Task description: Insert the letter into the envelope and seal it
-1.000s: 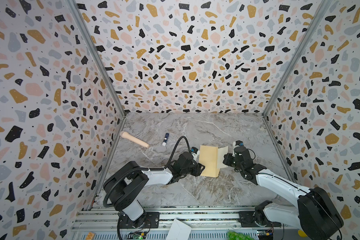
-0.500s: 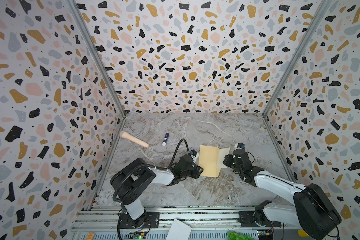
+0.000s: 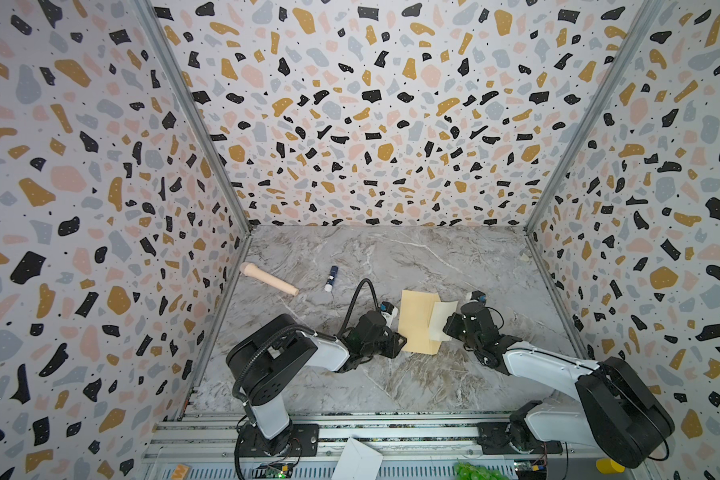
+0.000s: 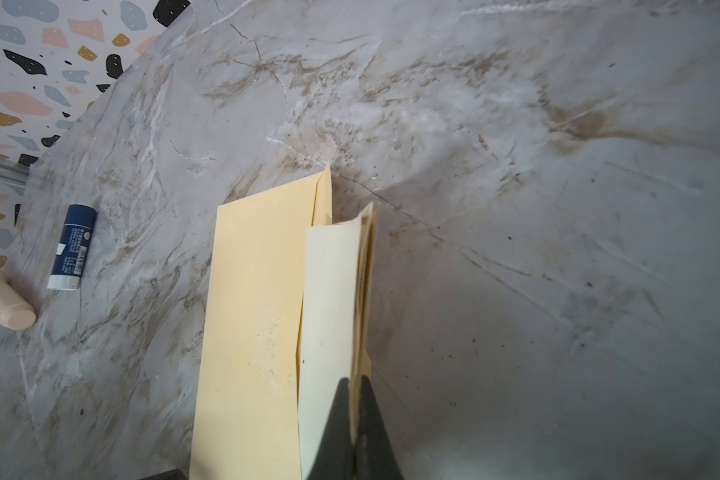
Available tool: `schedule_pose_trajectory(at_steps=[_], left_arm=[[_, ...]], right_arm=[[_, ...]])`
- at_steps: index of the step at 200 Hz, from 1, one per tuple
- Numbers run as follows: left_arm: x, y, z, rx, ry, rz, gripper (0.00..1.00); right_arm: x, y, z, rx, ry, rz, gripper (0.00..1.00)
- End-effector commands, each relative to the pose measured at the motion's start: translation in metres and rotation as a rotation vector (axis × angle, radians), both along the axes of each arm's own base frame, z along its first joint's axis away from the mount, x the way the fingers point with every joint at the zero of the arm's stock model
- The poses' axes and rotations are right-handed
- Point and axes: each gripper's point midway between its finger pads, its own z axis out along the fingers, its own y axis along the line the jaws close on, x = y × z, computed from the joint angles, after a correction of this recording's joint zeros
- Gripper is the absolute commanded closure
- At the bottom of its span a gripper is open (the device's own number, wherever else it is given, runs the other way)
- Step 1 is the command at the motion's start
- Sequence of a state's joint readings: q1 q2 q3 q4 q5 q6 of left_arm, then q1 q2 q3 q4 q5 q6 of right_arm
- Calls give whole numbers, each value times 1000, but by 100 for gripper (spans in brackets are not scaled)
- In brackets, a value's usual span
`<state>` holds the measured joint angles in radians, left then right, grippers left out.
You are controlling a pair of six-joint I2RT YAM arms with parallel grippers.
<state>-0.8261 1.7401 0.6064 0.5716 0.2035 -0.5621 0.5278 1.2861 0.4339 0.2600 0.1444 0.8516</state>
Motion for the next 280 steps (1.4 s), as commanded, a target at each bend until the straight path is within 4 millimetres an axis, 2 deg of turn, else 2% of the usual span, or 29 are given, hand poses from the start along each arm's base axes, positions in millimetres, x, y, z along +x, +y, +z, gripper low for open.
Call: schedule_pose_trajectory(at_steps=[1, 88, 173, 259, 280], left_arm=[[-5, -2, -6, -10, 14, -14, 62], [-5, -3, -4, -21, 18, -15, 63], [-5, -4, -6, -19, 16, -20, 63], [-5, -3, -9, 0, 8, -30, 63], [-4, -2, -10, 13, 2, -31, 63]], right_arm=[[-3, -2, -5, -6, 6, -11, 100], [-3, -1, -22, -25, 72, -18, 100], [1, 12, -33, -40, 116, 44, 100], [6, 30, -28, -46, 82, 167, 100], [8, 26, -26, -94, 74, 178, 100]])
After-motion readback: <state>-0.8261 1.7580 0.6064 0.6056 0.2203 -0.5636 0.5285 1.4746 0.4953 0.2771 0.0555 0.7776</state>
